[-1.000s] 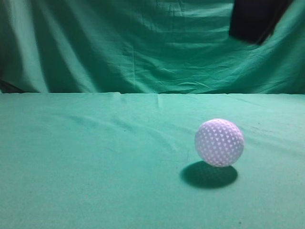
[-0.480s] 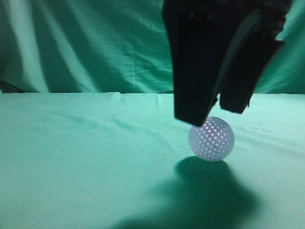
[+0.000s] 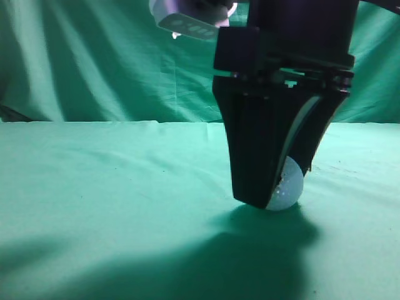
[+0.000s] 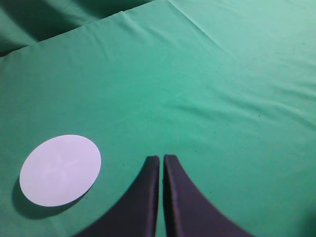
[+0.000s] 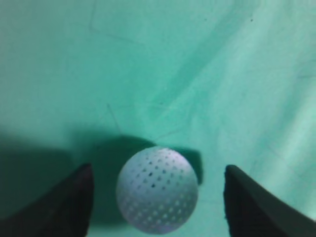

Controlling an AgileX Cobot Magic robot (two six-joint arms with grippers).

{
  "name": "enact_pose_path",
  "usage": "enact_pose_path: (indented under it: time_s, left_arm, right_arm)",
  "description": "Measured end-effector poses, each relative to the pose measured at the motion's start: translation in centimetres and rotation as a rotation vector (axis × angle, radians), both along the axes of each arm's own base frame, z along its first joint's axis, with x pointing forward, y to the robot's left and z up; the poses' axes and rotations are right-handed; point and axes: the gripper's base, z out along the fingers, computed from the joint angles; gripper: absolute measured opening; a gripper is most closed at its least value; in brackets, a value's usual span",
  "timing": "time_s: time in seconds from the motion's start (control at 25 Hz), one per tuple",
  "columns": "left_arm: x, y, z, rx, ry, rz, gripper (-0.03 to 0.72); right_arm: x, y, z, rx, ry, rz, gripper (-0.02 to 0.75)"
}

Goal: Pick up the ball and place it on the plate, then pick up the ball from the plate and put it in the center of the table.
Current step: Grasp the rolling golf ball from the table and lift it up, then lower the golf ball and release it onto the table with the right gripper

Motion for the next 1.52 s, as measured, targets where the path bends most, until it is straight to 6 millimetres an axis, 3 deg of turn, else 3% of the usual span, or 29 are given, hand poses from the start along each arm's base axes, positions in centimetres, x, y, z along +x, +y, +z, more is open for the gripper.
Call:
enact_pose_path:
  time_s: [0.16, 0.4, 0.52, 0.8, 0.92, 1.12, 1.28, 1.52]
  left_arm:
    - [0.0, 0.0, 0.0, 0.000, 0.002, -0.001, 0.000]
    - [0.0, 0.0, 0.0, 0.000, 0.002, -0.001, 0.000]
    - [0.0, 0.0, 0.0, 0.000, 0.002, -0.001, 0.000]
    - [0.0, -0.1, 0.0, -0.020, 0.005, -0.002, 0.000]
    - [0.0, -0.1, 0.0, -0.025, 0.006, -0.002, 0.000]
    - [0.0, -0.1, 0.0, -0.025, 0.006, -0.002, 0.000]
    - [0.0, -0.1, 0.0, -0.025, 0.006, -0.002, 0.000]
    - [0.0, -0.1, 0.0, -0.025, 0.006, -0.002, 0.000]
  right_arm:
    - [0.1, 0.0, -0.1, -0.003, -0.001, -0.011, 0.316]
    - [0.2, 0.1, 0.6, -0.026, 0.016, -0.014, 0.328]
    - [1.3, 1.1, 2.8, -0.009, -0.017, -0.025, 0.328]
    - [5.7, 4.8, 11.9, 0.187, -0.285, -0.067, 0.328]
    - [7.4, 6.5, 12.7, 0.220, -0.324, -0.069, 0.328]
    - [10.8, 9.6, 7.9, 0.168, -0.281, -0.089, 0.328]
    - [13.7, 10.4, 3.7, 0.118, -0.213, -0.181, 0.328]
    - [15.1, 11.0, 1.0, 0.119, -0.178, -0.211, 0.328]
